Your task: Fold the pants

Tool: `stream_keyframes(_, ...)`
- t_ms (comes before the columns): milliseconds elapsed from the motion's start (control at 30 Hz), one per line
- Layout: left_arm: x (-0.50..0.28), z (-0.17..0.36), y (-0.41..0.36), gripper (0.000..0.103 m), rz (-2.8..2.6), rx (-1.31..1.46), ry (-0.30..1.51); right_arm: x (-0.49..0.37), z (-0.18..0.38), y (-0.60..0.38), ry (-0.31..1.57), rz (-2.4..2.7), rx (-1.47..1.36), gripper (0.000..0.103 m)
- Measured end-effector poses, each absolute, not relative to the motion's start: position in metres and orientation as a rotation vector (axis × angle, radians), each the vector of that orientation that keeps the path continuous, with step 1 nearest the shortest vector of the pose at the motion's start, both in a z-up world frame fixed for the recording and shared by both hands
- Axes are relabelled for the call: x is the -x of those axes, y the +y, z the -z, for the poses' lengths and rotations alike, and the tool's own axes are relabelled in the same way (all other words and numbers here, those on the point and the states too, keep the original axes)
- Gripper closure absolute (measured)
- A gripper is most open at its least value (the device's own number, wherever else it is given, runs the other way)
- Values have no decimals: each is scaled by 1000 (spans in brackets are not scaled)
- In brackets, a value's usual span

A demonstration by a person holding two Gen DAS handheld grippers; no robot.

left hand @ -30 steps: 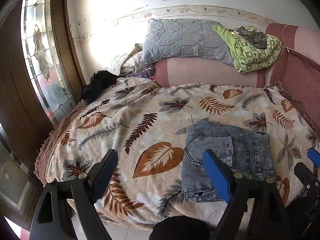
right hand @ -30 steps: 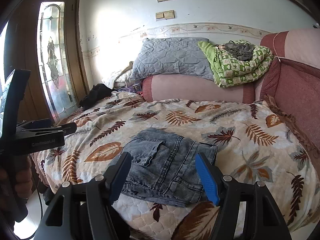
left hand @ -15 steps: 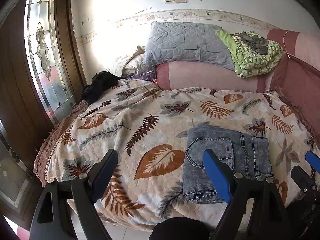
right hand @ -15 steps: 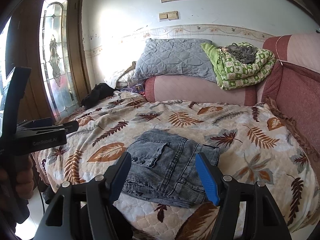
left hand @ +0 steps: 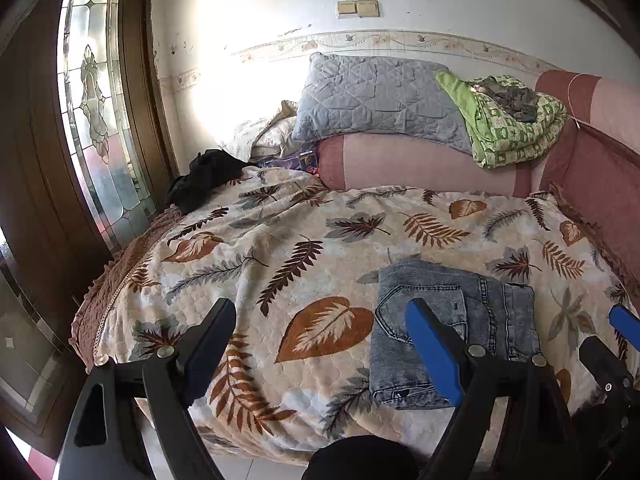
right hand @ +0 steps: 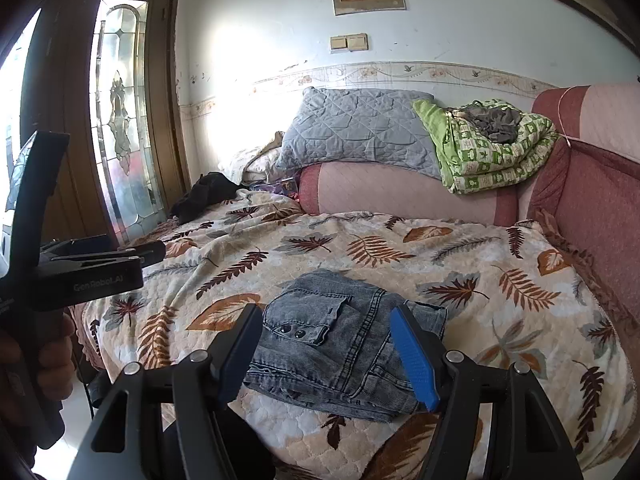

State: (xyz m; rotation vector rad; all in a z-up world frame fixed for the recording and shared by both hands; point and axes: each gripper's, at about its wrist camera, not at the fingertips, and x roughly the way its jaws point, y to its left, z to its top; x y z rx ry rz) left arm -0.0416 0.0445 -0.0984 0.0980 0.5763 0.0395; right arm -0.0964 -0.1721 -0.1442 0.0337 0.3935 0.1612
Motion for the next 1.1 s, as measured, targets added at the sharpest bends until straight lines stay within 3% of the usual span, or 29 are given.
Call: stream_keyframes(1100, 37, 106, 41, 16, -40, -107, 596, 91, 151, -179, 408, -149, -73, 33)
